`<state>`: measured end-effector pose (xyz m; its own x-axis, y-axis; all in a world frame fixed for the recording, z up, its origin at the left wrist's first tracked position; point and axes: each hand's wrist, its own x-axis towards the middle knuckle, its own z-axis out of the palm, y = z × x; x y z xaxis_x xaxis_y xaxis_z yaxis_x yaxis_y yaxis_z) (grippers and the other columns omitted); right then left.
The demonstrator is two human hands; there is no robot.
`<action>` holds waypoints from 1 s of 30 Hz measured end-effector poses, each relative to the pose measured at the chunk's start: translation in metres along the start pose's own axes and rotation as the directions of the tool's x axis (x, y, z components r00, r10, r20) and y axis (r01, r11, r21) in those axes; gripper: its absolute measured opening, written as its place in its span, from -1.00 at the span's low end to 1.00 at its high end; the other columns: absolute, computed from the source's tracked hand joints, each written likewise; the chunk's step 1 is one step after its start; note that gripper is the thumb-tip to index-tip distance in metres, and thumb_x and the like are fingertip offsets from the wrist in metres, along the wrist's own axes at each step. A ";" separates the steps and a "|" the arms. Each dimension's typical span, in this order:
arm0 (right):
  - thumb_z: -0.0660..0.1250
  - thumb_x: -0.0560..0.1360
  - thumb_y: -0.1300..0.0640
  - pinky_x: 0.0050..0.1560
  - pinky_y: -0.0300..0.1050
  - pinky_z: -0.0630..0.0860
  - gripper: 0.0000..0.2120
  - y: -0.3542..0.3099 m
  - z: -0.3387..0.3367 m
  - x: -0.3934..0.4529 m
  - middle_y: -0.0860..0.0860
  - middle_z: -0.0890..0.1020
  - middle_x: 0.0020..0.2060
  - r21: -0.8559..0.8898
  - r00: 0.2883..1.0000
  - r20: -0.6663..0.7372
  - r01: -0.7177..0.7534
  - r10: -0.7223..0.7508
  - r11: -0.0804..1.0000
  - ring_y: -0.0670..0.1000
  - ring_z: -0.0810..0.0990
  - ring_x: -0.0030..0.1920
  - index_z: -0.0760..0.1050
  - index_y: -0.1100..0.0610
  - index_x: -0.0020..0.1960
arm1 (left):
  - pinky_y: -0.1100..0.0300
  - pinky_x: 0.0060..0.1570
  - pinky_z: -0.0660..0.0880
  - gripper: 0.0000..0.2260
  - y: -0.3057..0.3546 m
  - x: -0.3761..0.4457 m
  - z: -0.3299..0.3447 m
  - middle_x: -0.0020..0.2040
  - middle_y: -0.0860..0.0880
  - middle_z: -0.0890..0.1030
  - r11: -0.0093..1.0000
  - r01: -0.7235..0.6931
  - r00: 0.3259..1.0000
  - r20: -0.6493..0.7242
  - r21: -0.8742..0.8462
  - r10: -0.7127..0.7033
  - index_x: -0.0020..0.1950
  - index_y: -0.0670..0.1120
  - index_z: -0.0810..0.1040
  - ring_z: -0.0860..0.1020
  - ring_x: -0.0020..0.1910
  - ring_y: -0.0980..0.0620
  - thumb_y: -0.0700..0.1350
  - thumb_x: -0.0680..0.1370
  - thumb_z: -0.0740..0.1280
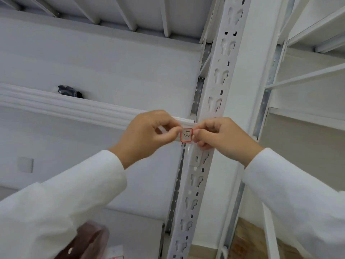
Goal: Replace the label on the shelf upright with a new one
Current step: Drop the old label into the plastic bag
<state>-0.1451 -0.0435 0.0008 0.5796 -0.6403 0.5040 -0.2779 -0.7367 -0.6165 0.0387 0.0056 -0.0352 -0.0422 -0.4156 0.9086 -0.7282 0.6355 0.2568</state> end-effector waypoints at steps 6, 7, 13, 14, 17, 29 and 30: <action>0.30 0.46 0.11 -0.06 0.02 0.60 -0.89 -0.013 0.068 0.001 -0.08 0.60 -0.36 -0.266 0.988 0.142 0.090 -0.054 0.960 0.06 0.64 -0.21 0.59 0.00 -0.20 | 0.18 -0.32 0.49 -0.87 -0.034 -0.055 -0.038 -0.27 0.10 0.61 0.958 -0.019 1.000 0.022 0.285 0.013 -0.21 0.02 0.62 0.51 -0.27 0.11 0.01 0.43 0.31; 0.30 0.46 0.10 -0.06 0.02 0.59 -0.87 -0.013 0.081 0.003 -0.09 0.60 -0.37 -0.268 0.986 0.156 0.098 -0.057 0.958 0.06 0.64 -0.20 0.58 -0.04 -0.22 | 0.17 -0.32 0.50 -0.89 -0.040 -0.063 -0.044 -0.28 0.10 0.60 0.957 -0.002 1.000 0.028 0.290 -0.006 -0.22 0.04 0.60 0.52 -0.29 0.12 0.01 0.42 0.31; 0.27 0.47 0.09 0.01 0.07 0.59 -0.84 0.018 0.168 0.023 -0.01 0.67 -0.28 -0.145 0.956 0.294 0.019 0.024 0.989 0.04 0.66 -0.18 0.57 -0.07 -0.23 | 0.24 -0.29 0.48 -0.93 -0.095 -0.131 -0.067 -0.29 0.18 0.55 0.918 0.179 0.976 0.053 0.354 -0.210 -0.21 0.07 0.51 0.51 -0.29 0.16 0.03 0.39 0.28; 0.26 0.47 0.08 0.02 0.05 0.58 -0.86 0.026 0.185 0.028 -0.01 0.67 -0.27 -0.159 0.937 0.345 0.010 0.046 0.987 0.03 0.65 -0.18 0.58 -0.06 -0.18 | 0.28 -0.28 0.46 -0.91 -0.108 -0.143 -0.069 -0.30 0.22 0.53 0.902 0.238 0.958 0.063 0.361 -0.278 -0.19 0.08 0.49 0.51 -0.28 0.18 0.06 0.38 0.26; 0.22 0.48 0.09 0.03 -0.04 0.58 -0.81 0.048 0.235 0.045 -0.02 0.63 -0.25 -0.137 0.866 0.481 -0.082 0.139 0.987 0.00 0.62 -0.21 0.60 0.01 -0.02 | 0.34 -0.26 0.40 -0.88 -0.147 -0.175 -0.077 -0.22 0.33 0.53 0.822 0.407 0.876 0.084 0.399 -0.475 -0.31 0.14 0.47 0.52 -0.23 0.25 0.13 0.33 0.20; 0.20 0.47 0.15 0.00 -0.14 0.46 -0.80 0.139 0.350 0.052 0.10 0.62 0.01 -0.369 0.725 0.513 -0.296 0.459 0.881 0.14 0.56 0.08 0.59 0.09 -0.05 | 0.30 -0.27 0.34 -0.78 -0.227 -0.269 -0.061 -0.21 0.09 0.55 0.640 0.492 0.610 0.291 0.590 -0.737 -0.16 -0.02 0.59 0.49 -0.21 0.07 0.09 0.42 0.26; 0.19 0.49 0.15 0.11 -0.12 0.44 -0.74 0.145 0.350 0.052 0.08 0.60 0.14 -0.395 0.720 0.499 -0.305 0.481 0.866 0.13 0.53 0.16 0.57 0.13 0.10 | 0.25 -0.21 0.38 -0.86 -0.234 -0.274 -0.062 -0.18 0.06 0.59 0.610 0.506 0.549 0.318 0.610 -0.773 -0.16 -0.02 0.60 0.51 -0.18 0.05 0.01 0.45 0.30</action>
<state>0.1130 -0.1080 -0.2745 0.6663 -0.7074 -0.2359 -0.7204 -0.5288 -0.4488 0.2630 0.0114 -0.3241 0.3225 -0.9262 0.1951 -0.8825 -0.2197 0.4157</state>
